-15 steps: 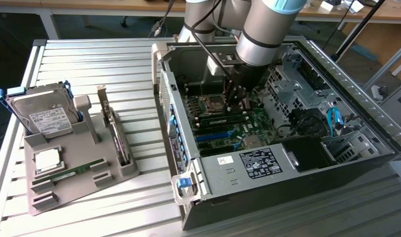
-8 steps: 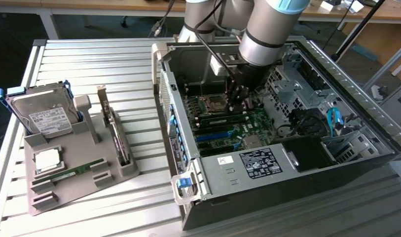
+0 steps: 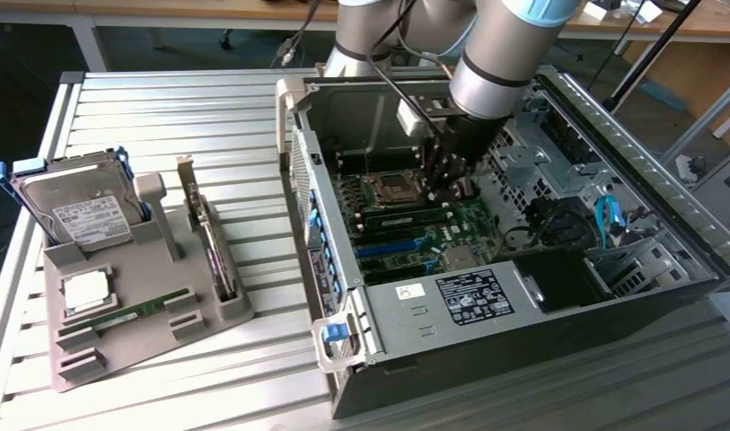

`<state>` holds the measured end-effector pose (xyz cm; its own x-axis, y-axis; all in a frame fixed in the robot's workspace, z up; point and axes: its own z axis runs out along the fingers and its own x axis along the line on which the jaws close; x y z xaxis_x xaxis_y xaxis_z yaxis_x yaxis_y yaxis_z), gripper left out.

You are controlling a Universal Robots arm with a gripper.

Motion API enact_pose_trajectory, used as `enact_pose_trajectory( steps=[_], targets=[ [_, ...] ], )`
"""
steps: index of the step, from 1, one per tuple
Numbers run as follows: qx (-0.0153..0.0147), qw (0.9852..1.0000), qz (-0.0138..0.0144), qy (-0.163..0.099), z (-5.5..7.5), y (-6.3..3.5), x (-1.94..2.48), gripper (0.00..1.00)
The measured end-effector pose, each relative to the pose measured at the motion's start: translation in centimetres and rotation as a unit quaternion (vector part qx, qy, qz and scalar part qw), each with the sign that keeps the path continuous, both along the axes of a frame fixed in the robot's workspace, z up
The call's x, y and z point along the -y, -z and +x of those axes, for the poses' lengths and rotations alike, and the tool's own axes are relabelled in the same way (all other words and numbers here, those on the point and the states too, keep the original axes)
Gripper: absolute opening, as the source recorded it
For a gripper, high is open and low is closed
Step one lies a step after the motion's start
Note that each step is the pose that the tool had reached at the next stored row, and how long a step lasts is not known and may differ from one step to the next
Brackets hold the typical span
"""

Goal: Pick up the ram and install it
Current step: 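Insert the ram into the slot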

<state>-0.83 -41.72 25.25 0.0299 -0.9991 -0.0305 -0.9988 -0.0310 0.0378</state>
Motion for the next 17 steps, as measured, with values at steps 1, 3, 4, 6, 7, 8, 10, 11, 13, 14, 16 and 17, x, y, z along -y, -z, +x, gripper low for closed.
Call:
enact_pose_trajectory(
  steps=[1,3,4,6,7,8,10,11,13,14,16,17],
  targets=[
    [-0.0008,1.0,-0.0001,0.0,0.3,0.01,0.0,0.12],
    [-0.0028,1.0,0.0001,0.0,0.9,0.09,-0.01,0.12],
    [-0.0041,1.0,0.0,0.0,1.3,0.15,0.0,0.12],
    [-0.0061,1.0,0.0,-0.001,1.9,0.26,0.0,0.12],
    [-0.007,1.0,0.0,-0.001,2.2,0.31,0.01,0.12],
    [-0.0076,1.0,-0.0001,-0.001,2.5,0.34,0.01,0.12],
    [-0.0085,1.0,0.0,-0.001,3.0,0.41,0.0,0.12],
    [-0.0091,1.0,0.0,-0.001,3.2,0.46,0.0,0.12],
    [-0.0105,0.9999,0.0001,-0.001,3.7,0.59,0.0,0.12],
    [-0.011,0.9999,-0.0001,-0.002,3.9,0.64,0.0,0.12],
    [-0.0112,0.9999,-0.0001,-0.002,4.0,0.66,0.0,0.12],
    [-0.0112,0.9999,-0.0001,-0.002,4.0,0.66,0.0,0.12]
  ],
)
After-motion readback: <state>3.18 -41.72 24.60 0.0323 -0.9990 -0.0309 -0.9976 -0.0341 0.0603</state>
